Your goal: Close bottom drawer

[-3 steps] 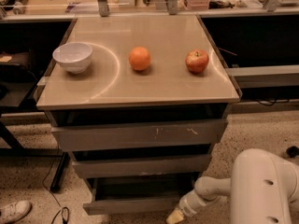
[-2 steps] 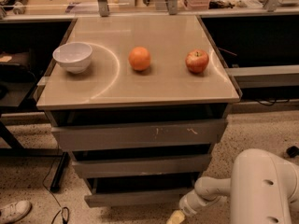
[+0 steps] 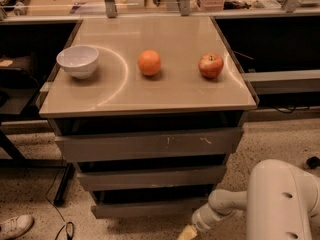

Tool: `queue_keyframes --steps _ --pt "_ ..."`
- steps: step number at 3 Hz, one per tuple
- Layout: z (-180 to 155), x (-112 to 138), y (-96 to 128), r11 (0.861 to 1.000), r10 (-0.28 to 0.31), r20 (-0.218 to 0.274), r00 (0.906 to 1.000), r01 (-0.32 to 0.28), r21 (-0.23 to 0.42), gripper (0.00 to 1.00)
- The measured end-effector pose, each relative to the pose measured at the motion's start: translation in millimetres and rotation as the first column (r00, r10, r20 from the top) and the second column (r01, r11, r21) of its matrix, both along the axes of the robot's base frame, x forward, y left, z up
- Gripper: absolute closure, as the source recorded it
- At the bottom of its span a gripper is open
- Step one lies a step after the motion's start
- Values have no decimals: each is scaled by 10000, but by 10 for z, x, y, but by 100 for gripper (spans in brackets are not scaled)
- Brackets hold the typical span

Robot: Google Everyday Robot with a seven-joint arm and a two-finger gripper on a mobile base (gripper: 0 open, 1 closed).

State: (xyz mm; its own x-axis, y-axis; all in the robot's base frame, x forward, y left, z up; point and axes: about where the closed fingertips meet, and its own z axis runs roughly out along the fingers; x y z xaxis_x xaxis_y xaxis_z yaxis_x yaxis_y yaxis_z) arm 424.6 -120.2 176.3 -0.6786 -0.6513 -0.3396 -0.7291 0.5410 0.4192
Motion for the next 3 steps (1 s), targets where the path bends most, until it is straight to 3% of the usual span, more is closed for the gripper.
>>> queue_keyframes --steps 2,3 --pt "0 0 0 10000 -1 1 10000 1 0 65" --pt "-3 123 10 9998 -176 226 9996 177 -14 88"
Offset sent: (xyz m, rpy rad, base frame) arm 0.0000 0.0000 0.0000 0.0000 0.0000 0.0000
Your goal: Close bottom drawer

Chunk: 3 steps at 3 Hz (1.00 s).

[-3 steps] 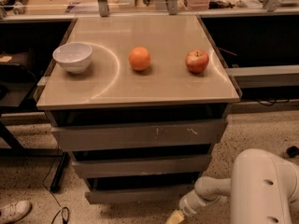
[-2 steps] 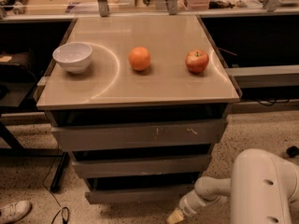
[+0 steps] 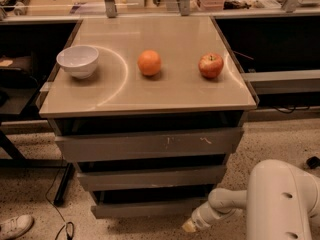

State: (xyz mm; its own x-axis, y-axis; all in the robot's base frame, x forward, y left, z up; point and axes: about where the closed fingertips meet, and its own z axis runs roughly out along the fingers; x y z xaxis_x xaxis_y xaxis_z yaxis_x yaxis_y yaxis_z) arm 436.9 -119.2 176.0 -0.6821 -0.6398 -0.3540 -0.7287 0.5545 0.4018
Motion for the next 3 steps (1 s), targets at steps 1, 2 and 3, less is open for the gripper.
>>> queue_keyframes --steps 1,2,3 --pt "25 187 8 9998 -170 398 9991 166 103 100" --pt "37 362 27 9995 -283 766 9967 269 190 100" --pt "-7 530 75 9992 -309 1028 9942 281 287 100"
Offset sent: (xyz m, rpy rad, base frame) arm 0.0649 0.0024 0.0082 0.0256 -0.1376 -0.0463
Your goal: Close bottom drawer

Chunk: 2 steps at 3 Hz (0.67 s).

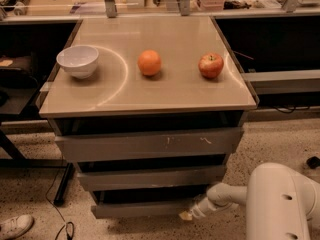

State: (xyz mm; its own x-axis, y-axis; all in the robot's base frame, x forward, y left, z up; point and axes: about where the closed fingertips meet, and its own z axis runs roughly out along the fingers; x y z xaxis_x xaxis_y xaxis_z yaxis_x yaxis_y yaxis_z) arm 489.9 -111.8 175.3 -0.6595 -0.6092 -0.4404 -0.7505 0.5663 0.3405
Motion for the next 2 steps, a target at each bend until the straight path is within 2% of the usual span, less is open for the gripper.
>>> queue_keyframes --steps 1,2 --pt "21 146 43 10000 74 287 9996 -74 -9 100" --pt "21 148 44 10000 74 289 9996 -74 -9 81"
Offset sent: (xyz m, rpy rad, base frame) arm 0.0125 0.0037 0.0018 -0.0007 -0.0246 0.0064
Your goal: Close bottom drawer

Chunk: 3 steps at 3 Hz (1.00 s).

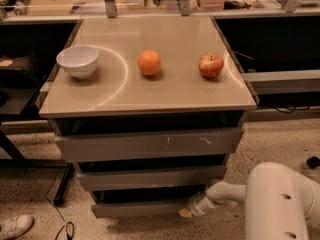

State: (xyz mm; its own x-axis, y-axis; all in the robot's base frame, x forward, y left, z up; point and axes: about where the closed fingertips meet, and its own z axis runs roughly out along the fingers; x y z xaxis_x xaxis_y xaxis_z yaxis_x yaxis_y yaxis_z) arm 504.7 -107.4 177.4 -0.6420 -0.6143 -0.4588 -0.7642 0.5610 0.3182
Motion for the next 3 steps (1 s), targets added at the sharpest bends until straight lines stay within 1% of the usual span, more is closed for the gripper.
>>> queue_keyframes --steps 3 --pt "0 -1 1 10000 1 -1 10000 -1 1 12"
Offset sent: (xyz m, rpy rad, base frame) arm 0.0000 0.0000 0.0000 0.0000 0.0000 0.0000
